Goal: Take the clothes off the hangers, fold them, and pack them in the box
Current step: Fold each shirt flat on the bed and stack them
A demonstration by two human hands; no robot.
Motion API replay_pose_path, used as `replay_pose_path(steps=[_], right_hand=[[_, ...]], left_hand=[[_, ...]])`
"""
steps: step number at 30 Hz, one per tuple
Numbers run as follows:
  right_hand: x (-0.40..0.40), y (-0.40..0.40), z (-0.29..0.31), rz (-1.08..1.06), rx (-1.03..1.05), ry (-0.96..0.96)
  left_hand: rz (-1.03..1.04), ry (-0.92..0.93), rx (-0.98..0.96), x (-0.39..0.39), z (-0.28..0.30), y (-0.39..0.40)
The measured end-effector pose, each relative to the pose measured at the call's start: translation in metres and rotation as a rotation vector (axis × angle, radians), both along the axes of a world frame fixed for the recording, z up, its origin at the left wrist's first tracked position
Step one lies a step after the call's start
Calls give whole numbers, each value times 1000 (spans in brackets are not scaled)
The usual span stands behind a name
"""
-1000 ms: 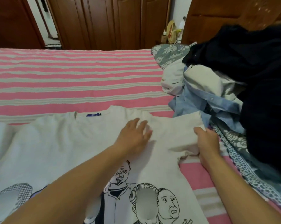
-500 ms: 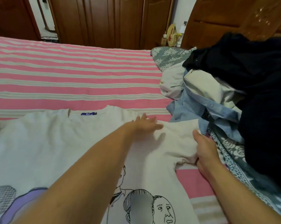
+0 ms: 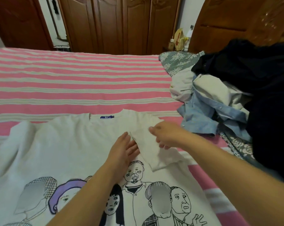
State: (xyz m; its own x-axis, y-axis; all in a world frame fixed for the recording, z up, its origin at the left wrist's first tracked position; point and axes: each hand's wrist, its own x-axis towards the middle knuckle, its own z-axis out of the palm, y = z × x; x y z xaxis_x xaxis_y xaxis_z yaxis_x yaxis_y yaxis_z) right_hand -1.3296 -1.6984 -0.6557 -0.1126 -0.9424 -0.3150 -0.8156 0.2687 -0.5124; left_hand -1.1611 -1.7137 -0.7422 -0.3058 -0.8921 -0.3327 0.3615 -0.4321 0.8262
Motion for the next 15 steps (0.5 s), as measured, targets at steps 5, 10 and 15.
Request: replay_pose_path(steps=[5,10,15], right_hand=[[-51,46,-51,123,-68,259],[-59,82,-88,67,-340,141],[-62,102,-105,150,-669,263]], left_hand=[[-169,-219,-96,0,-3,-8],[-379,-561,-177,-17,5,-23],[-337,-649,-296,-21,-1,-14]])
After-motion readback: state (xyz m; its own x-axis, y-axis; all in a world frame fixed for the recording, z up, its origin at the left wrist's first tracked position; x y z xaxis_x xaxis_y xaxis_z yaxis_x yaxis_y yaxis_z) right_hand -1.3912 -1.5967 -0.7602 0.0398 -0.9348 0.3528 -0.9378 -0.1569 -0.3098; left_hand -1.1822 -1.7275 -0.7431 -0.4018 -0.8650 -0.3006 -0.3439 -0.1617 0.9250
